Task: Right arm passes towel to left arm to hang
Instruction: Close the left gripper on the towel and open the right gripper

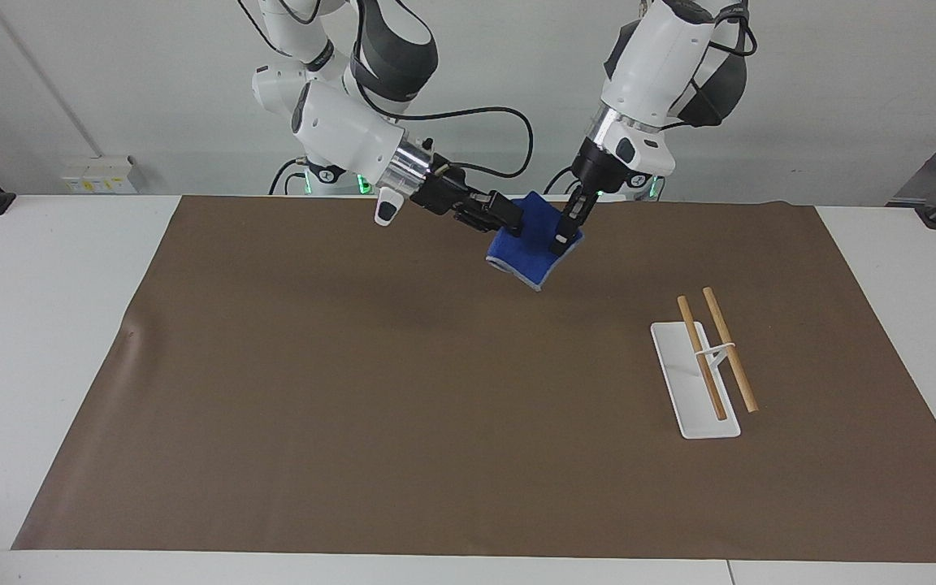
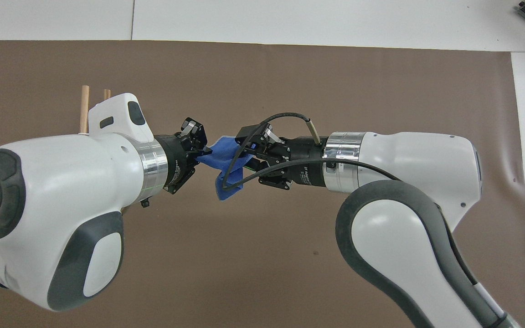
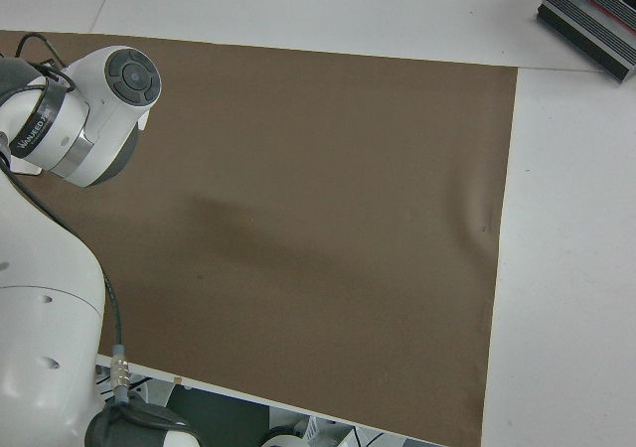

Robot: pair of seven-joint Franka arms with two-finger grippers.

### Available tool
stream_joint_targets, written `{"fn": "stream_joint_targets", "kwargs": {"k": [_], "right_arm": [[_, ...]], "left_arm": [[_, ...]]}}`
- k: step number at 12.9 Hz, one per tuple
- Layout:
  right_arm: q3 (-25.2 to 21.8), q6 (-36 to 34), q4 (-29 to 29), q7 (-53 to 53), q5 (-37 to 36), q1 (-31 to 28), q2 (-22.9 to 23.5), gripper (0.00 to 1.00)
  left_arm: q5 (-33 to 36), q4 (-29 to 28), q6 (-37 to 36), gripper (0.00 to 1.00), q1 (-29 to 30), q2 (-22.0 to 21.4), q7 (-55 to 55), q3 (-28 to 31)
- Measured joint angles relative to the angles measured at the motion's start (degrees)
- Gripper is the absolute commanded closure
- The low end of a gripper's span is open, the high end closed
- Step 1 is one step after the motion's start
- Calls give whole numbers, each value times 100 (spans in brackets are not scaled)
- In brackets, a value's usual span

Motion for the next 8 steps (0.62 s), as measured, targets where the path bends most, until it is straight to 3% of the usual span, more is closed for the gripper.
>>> {"fn": "stream_joint_targets", "kwargs": {"k": [1, 2, 8], "right_arm": [[0, 0, 0, 0, -3, 0, -1, 6], [-1, -1, 0, 0, -40, 0, -5, 0], [-6, -1, -2, -1, -284, -5, -89, 0]], "left_arm": [[0, -4, 0, 100, 2, -5, 107, 4], [0, -4, 0, 100, 4, -7, 212, 8], [0, -9, 0, 100, 5, -8, 575, 14]]}}
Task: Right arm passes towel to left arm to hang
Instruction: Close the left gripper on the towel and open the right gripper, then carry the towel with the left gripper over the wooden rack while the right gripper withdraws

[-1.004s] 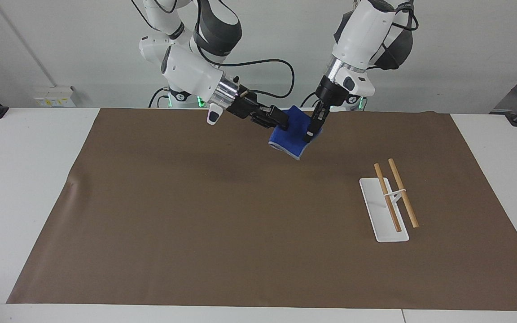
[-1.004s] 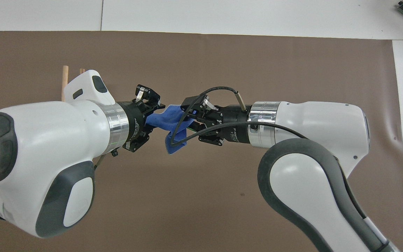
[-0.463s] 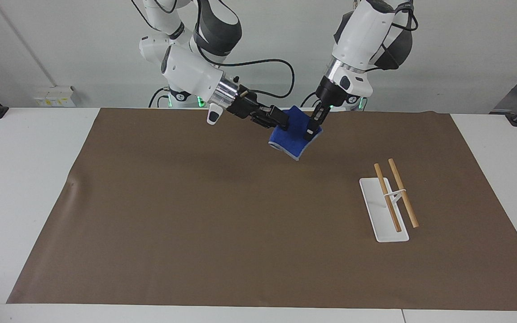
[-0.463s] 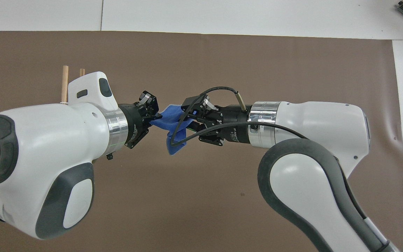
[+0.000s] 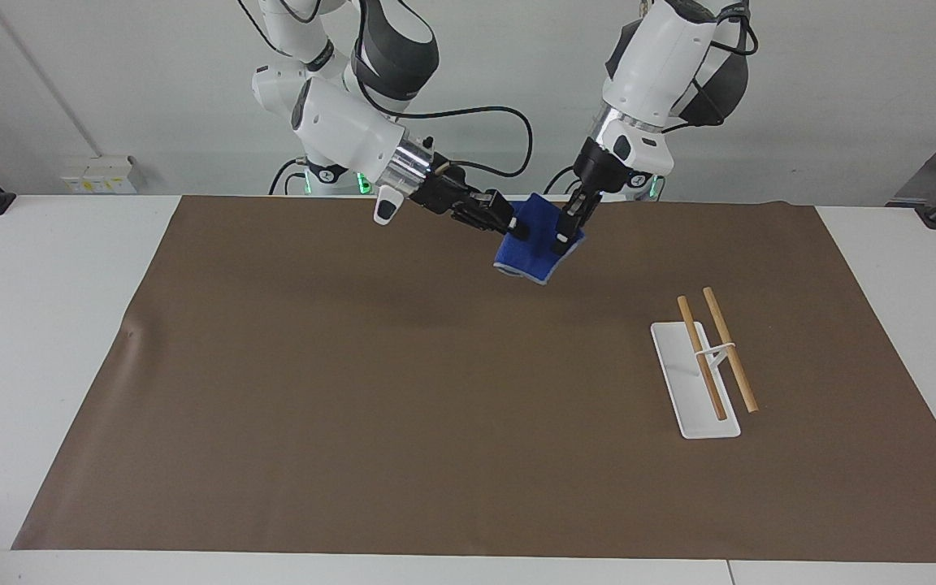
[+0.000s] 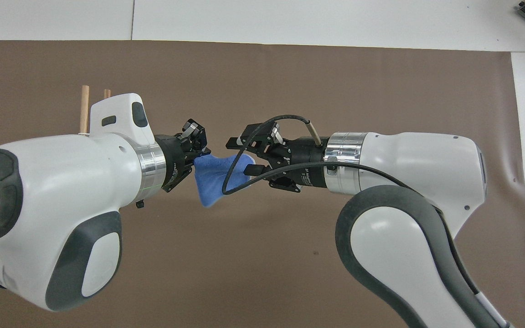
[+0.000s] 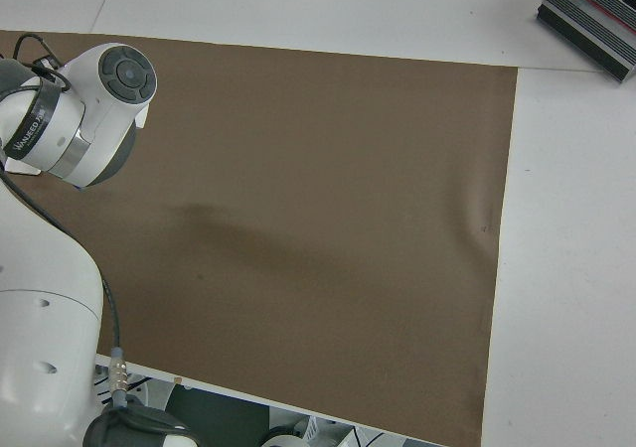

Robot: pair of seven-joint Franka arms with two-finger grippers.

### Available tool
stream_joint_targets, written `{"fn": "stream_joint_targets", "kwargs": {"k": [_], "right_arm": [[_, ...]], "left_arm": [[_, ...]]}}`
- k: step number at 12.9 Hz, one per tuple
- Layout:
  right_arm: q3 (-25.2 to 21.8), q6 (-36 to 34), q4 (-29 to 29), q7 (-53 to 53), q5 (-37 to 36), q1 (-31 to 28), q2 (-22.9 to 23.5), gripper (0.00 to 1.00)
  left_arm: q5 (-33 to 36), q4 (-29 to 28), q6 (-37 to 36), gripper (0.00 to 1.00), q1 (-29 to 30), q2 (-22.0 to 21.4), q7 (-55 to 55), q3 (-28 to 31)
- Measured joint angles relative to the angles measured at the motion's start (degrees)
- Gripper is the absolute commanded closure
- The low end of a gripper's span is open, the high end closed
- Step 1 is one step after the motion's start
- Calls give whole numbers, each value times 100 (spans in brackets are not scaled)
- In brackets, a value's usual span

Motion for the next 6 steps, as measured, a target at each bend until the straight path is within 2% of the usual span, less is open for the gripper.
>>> {"fn": "stream_joint_targets", "kwargs": {"k": [3, 6], "right_arm": [[-41, -5, -140, 0, -491, -45, -230, 0], [-62, -81, -411, 3, -1581, -154, -498, 0]], "left_arm": [[0, -1, 0, 100, 2, -1, 182, 12], [0, -75, 0, 100, 155, -5, 403, 115]]}}
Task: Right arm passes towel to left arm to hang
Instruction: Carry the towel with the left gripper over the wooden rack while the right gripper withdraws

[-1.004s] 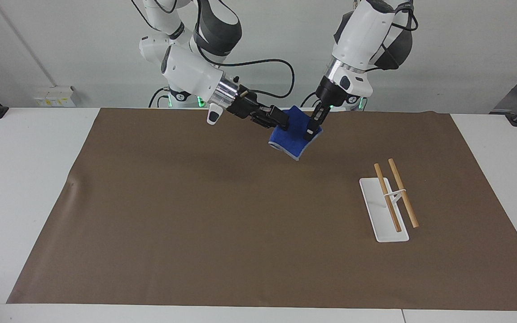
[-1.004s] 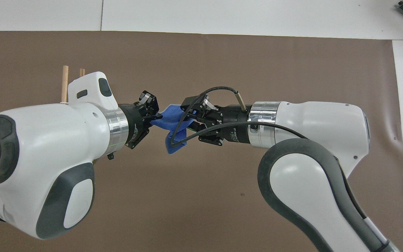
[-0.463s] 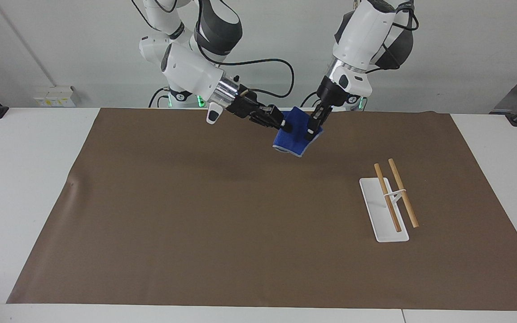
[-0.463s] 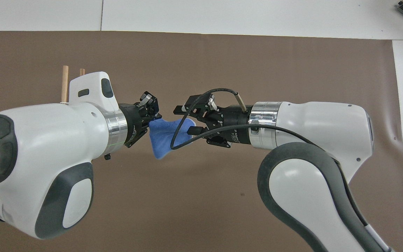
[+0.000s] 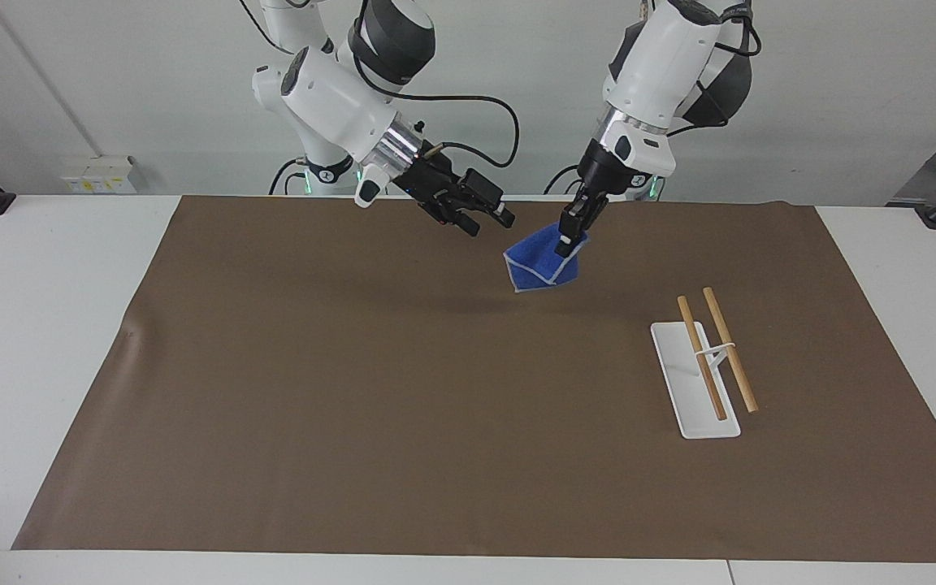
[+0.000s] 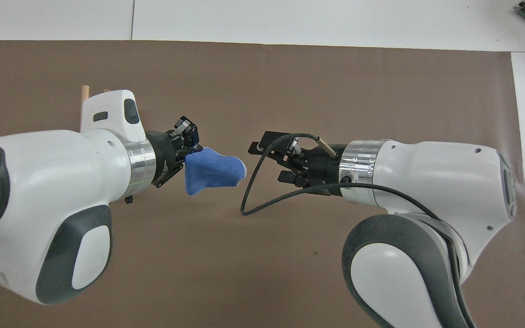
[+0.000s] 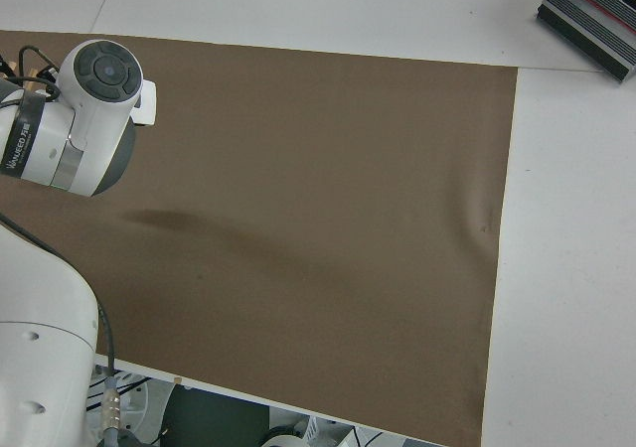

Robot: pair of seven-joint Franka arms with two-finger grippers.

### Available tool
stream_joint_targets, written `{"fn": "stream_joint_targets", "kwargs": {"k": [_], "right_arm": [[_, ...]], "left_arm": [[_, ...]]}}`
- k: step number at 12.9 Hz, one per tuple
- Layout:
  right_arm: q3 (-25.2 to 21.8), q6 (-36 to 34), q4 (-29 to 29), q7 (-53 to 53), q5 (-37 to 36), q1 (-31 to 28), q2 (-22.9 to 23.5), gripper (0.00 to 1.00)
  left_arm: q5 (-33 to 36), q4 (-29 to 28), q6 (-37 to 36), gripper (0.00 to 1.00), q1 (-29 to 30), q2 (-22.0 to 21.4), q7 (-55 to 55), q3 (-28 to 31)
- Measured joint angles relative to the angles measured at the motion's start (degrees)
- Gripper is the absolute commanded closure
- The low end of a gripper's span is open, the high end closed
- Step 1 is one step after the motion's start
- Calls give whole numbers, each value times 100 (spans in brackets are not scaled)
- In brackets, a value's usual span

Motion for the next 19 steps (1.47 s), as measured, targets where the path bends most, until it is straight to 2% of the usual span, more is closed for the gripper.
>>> {"fn": "stream_joint_targets", "kwargs": {"k": [3, 6, 9, 12, 16, 19], "right_arm": [[-6, -600, -73, 1, -1025, -261, -179, 0], [-19, -1100, -78, 1, -1914, -461, -337, 0], [-24, -1372, -78, -9, -2384, -691, -436, 0], [-35, -1841, -42, -48, -2937, -949, -578, 0], [-73, -2535, 223, -487, -3632, -1333, -780, 0], [-587, -2642, 462, -1204, -3930, -1382, -782, 0]], "left_arm": [[0, -169, 0, 100, 74, -22, 253, 533], [0, -587, 0, 100, 125, -148, 1029, 1055], [-1, -1026, 138, 100, 128, -237, 1433, 1235], [-1, -1418, 834, 100, 137, -203, 1495, 1237], [-1, -1531, 1845, 100, 231, 167, 1506, 1255], [-1, -1479, 2445, 100, 309, 443, 1533, 1525]]}}
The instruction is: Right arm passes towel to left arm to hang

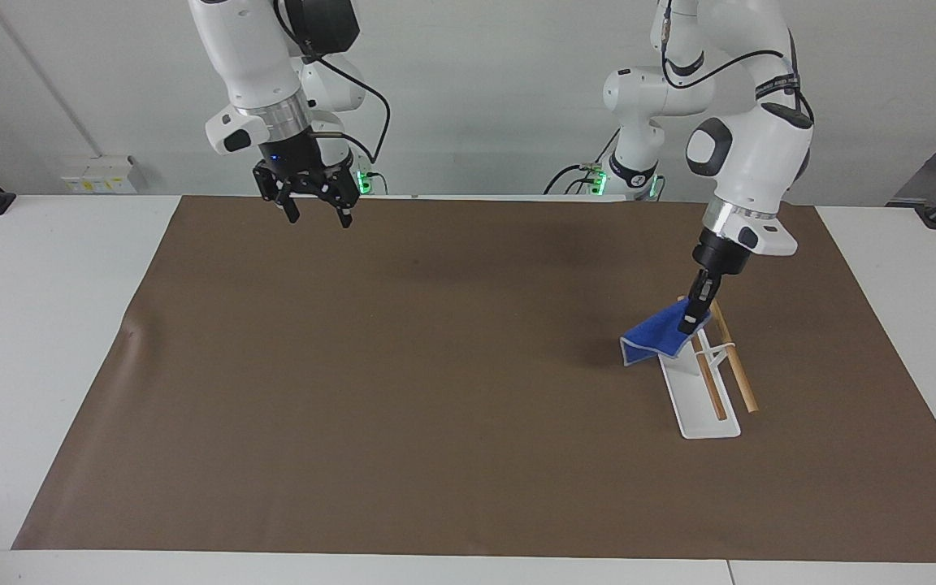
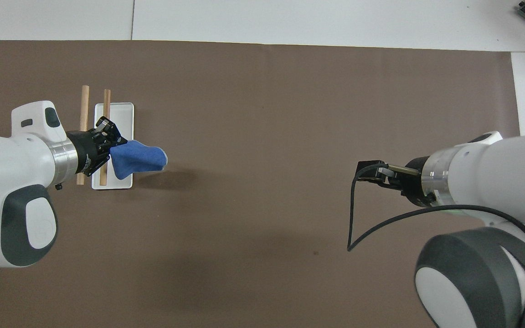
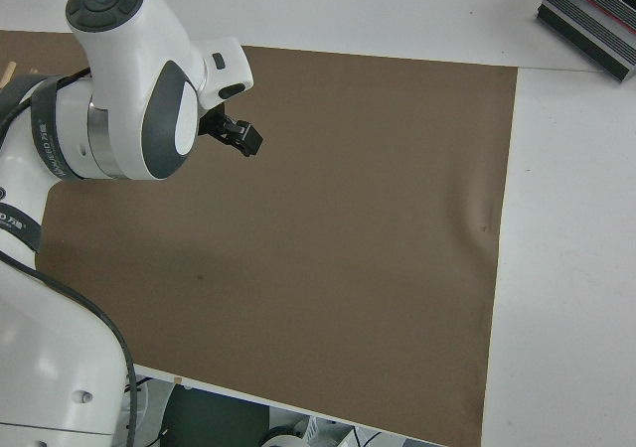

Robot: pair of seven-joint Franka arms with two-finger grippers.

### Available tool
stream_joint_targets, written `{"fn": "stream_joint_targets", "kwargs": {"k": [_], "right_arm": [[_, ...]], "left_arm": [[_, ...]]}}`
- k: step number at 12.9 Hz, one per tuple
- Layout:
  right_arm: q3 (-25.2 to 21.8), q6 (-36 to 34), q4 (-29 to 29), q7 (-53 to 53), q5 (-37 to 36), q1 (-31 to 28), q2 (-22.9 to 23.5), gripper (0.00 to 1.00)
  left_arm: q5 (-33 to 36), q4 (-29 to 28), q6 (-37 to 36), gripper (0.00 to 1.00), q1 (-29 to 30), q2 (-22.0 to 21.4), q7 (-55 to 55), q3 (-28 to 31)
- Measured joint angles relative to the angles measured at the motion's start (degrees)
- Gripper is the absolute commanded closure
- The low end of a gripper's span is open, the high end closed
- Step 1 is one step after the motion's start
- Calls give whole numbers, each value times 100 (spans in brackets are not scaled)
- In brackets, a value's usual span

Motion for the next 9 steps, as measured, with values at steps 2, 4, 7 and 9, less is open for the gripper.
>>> {"fn": "stream_joint_targets", "kwargs": {"k": [2, 4, 7, 9], "right_arm": [[-373, -119, 175, -412, -230, 74, 35, 0], [-582, -178, 350, -464, -537, 310, 122, 0], [-724, -179, 600, -464, -664, 516, 280, 0], [-1042, -181, 848, -464, -850, 719, 455, 0]], "left_arm": [[0, 160, 121, 100, 49, 116, 179, 272], [0, 380, 125, 100, 59, 196, 342, 535], [0, 696, 125, 100, 64, 319, 408, 716], [0, 783, 125, 100, 66, 387, 605, 747]]}}
